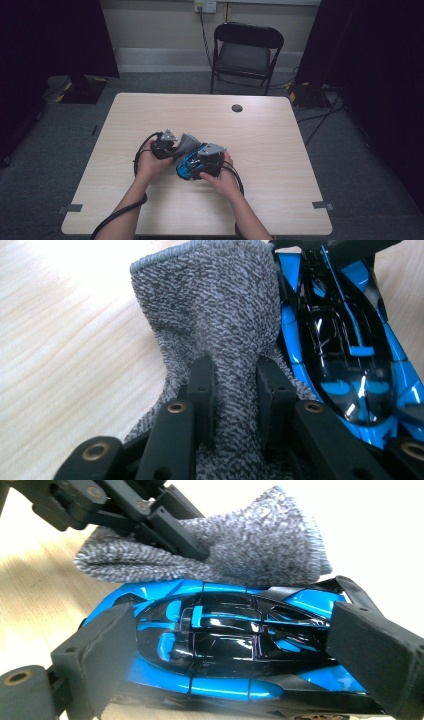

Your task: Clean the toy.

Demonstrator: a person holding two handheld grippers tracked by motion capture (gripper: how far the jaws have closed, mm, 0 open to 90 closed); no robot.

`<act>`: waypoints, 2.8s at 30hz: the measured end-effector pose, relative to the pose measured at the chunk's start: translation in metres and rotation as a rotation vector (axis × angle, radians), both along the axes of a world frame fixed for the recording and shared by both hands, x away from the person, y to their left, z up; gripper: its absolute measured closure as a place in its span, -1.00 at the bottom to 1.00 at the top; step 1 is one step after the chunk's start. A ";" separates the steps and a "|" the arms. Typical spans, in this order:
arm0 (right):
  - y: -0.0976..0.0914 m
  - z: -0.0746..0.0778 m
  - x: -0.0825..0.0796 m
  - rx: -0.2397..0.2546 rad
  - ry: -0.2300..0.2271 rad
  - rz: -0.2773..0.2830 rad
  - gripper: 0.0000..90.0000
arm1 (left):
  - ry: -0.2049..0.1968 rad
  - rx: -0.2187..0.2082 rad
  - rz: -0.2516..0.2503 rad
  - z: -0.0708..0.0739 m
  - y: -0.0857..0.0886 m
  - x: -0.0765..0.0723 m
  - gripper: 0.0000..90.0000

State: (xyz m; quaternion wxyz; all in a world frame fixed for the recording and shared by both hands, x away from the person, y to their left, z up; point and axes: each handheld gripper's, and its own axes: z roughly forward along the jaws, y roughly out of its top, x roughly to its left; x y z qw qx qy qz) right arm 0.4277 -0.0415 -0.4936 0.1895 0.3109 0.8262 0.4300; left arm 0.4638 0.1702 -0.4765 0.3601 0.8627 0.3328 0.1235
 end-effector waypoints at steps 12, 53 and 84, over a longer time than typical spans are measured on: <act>0.000 0.000 0.000 -0.001 0.002 -0.001 -0.88 | -0.008 -0.018 0.010 -0.004 0.017 -0.018 0.60; 0.001 0.001 0.000 -0.003 0.002 0.002 -0.88 | 0.002 -0.037 0.016 -0.004 0.045 -0.061 0.59; 0.002 0.000 -0.003 0.002 -0.006 -0.001 -0.88 | 0.051 -0.081 0.019 0.015 0.059 -0.100 0.59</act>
